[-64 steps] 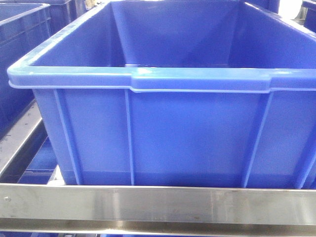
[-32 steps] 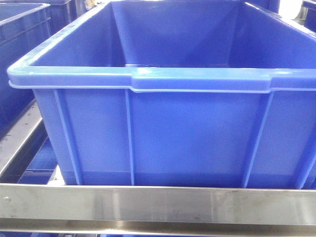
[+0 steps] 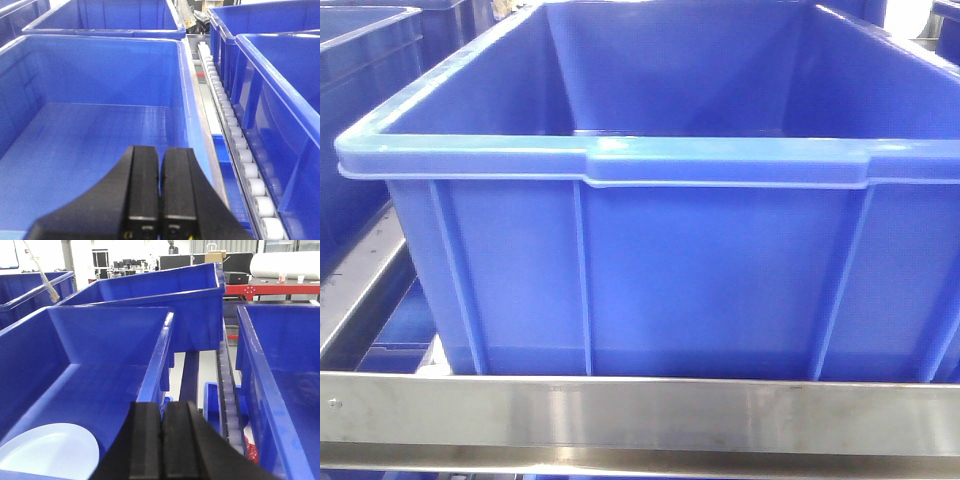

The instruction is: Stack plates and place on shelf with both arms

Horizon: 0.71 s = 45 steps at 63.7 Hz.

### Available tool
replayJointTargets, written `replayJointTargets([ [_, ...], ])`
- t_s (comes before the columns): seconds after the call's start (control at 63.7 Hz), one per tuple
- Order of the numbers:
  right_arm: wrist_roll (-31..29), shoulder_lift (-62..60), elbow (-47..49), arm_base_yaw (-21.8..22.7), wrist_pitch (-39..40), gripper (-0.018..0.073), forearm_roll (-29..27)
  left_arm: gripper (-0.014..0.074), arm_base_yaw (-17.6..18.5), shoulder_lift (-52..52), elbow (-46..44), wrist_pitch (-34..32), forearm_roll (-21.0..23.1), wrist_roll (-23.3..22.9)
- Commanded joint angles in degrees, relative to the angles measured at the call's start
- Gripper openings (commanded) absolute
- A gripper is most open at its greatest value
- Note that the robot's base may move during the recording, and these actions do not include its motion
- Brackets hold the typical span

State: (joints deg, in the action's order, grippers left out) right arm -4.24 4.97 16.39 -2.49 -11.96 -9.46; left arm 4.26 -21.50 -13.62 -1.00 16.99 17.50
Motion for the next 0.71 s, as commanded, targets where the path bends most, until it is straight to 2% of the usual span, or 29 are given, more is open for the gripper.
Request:
replayJointTargets([
  [0.0,-0.5,0.58,0.61,0.43,6.06,0.0055,0.96,0.008,-0.14,-0.33,-1.72,-4.63,0.16,-0.11],
  [0.078,-0.32,0.58,-2.26,0.43,6.79,0.0055,3.14,0.008,-0.14,-0.33,-1.72,-4.63,0.16,-0.11],
  [0.251,0.23,-0.19,-9.27,0.43,9.41,0.0055,3.48,0.008,-0.14,-0.33,-1.72,-4.63,0.16,-0.11],
  [0.392,1.3,-2.53,-13.92,0.43,11.96,0.0055,5.83,0.008,-0.14,-0.33,-1.72,-4.63,0.16,-0.11],
  [0.533,3.38,-6.82,-18.25,0.43,11.96,0.0055,8.3,0.008,-0.14,-0.33,-1.72,-4.63,0.16,-0.11],
  [0.581,3.43,-6.74,-18.09,0.43,9.46,0.0055,8.63,0.008,-0.14,-0.33,-1.72,-4.63,0.16,-0.11],
  [0.69,3.43,-6.74,-18.15,0.49,9.89,0.0055,8.62,0.008,-0.14,-0.33,-1.72,-4.63,0.16,-0.11],
])
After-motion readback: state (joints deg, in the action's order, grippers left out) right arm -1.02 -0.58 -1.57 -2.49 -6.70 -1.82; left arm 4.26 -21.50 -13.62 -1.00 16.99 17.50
